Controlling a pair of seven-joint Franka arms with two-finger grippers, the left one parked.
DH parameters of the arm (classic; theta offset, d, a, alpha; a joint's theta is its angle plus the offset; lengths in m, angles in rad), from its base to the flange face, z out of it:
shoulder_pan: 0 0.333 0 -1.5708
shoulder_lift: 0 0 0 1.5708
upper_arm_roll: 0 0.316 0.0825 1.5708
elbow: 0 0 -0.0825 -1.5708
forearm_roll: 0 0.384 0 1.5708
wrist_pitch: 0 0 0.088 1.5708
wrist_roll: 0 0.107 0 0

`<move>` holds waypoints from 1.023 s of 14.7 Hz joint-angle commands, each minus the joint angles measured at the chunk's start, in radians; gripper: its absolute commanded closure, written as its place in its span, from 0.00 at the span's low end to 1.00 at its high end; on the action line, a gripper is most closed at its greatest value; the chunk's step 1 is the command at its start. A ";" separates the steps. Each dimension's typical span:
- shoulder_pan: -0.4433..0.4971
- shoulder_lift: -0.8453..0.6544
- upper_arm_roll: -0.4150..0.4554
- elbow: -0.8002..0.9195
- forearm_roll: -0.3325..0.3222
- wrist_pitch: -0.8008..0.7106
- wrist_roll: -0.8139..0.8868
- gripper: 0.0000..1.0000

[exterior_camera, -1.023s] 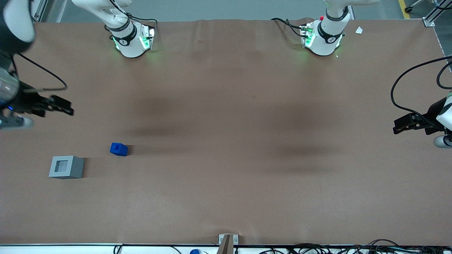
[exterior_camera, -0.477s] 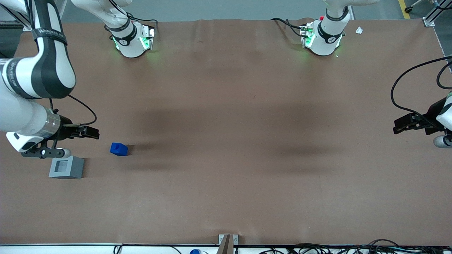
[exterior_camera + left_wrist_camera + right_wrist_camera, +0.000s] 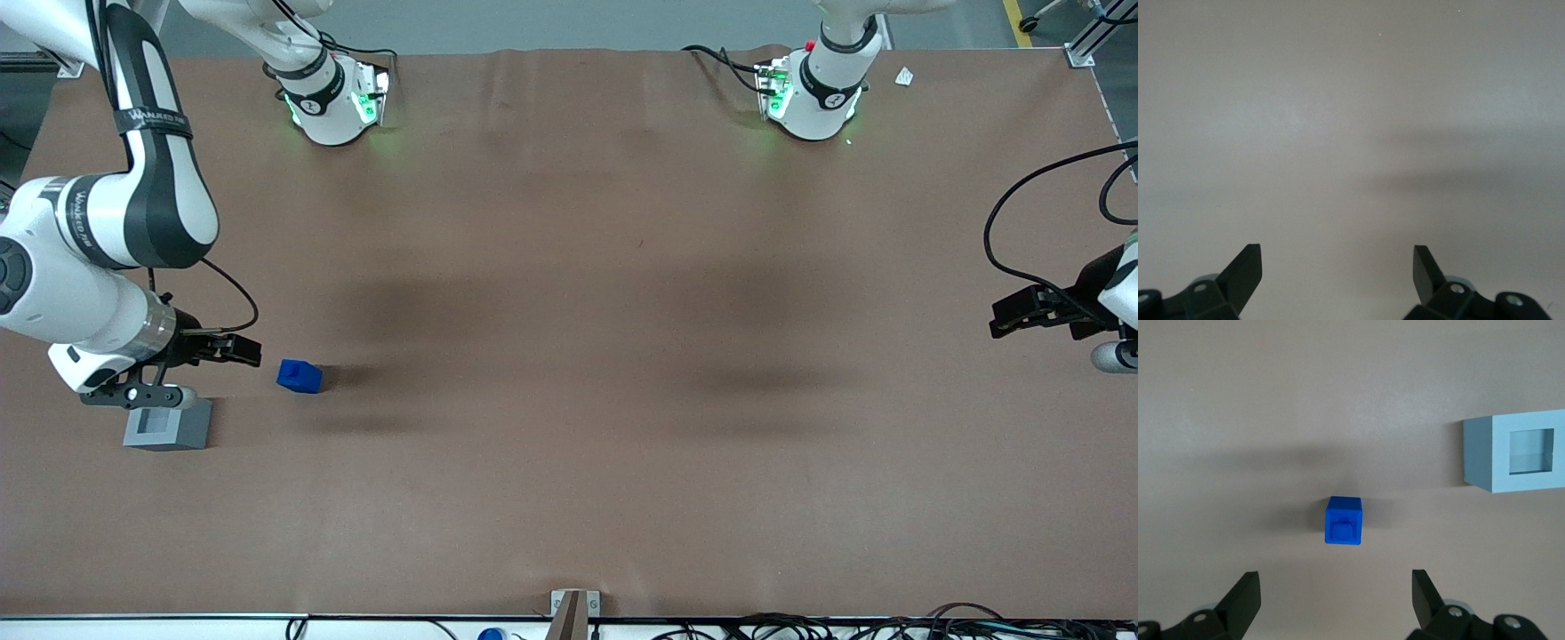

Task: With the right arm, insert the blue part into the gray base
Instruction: 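Lower the right gripper around the blue block and close it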

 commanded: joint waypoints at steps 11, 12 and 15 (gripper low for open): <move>0.002 0.028 0.007 -0.210 -0.001 0.261 0.019 0.05; 0.002 0.035 0.007 -0.211 -0.001 0.261 0.020 0.06; -0.006 0.084 0.008 -0.208 0.002 0.265 0.020 0.09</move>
